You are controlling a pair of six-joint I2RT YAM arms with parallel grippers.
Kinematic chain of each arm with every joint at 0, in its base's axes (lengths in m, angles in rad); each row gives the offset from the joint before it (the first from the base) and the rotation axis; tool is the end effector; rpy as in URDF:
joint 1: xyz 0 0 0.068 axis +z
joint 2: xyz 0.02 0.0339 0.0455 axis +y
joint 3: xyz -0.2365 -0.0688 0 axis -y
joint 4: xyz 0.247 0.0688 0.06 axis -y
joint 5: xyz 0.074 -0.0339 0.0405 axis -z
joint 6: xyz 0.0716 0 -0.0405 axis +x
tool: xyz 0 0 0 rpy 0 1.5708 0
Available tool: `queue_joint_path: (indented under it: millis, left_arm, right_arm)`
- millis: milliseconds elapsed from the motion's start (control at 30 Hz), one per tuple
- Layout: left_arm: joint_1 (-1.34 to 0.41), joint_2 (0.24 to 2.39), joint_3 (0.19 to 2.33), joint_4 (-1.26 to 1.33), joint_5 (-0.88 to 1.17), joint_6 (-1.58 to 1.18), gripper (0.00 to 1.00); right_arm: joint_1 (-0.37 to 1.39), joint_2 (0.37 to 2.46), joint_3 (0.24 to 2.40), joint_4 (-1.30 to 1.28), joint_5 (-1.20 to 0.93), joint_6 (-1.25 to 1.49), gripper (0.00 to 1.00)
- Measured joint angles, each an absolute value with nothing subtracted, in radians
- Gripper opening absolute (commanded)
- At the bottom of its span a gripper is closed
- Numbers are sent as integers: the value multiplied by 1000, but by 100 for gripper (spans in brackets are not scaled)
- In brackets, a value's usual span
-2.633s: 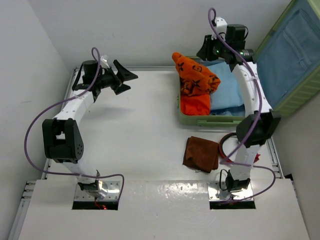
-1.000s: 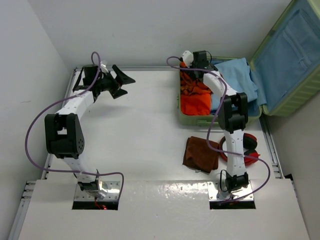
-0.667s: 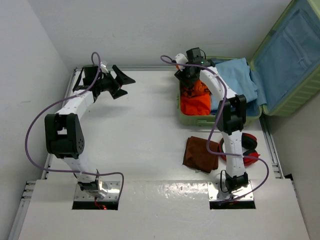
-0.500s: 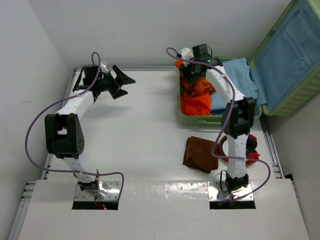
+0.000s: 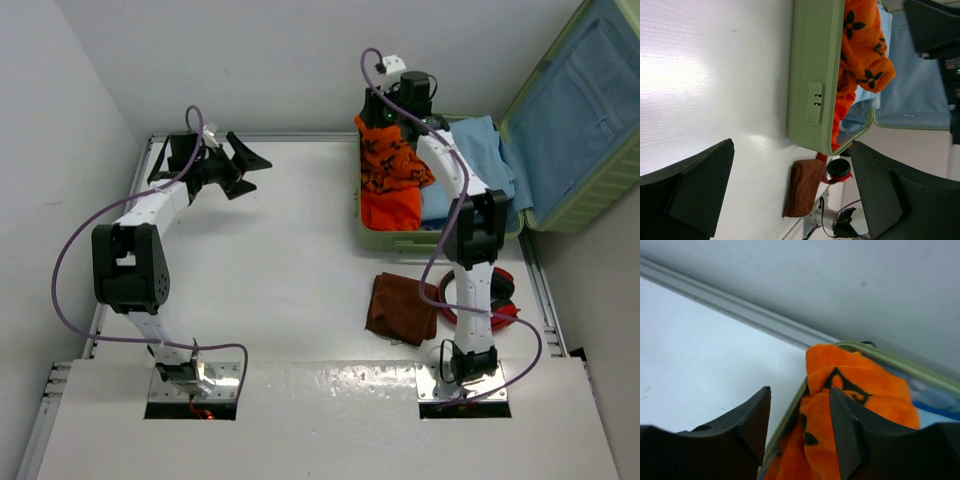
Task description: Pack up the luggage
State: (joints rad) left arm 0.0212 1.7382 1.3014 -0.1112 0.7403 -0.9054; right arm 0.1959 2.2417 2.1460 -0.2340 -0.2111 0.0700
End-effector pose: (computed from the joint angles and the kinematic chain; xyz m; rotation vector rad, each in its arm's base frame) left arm 0.4178 -0.0394 0.2305 -0.5502 2.1650 -1.2896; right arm 0.5414 0.1227 0.2882 -0.2639 1.8927 0.3806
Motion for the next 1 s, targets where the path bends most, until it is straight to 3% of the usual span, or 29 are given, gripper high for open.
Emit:
queue_joint_path:
  millis: [167, 467, 700, 933, 1000]
  left_arm:
    - [21, 1751, 1301, -111, 740, -906, 100]
    - [25, 1752, 1301, -111, 741, -907, 100]
    - [29, 1764, 1301, -111, 741, -910, 100]
    - [29, 1768, 1297, -105, 741, -911, 100]
    - [29, 1768, 1293, -102, 740, -911, 100]
  right_arm:
    - [220, 2342, 2092, -112, -168, 114, 42]
    - [246, 2449, 2088, -34, 99, 10, 36]
    - [255, 2530, 2225, -196, 162, -113, 38]
    - [266, 2534, 2221, -335, 110, -208, 39]
    - [264, 2523, 2214, -349, 95, -218, 45]
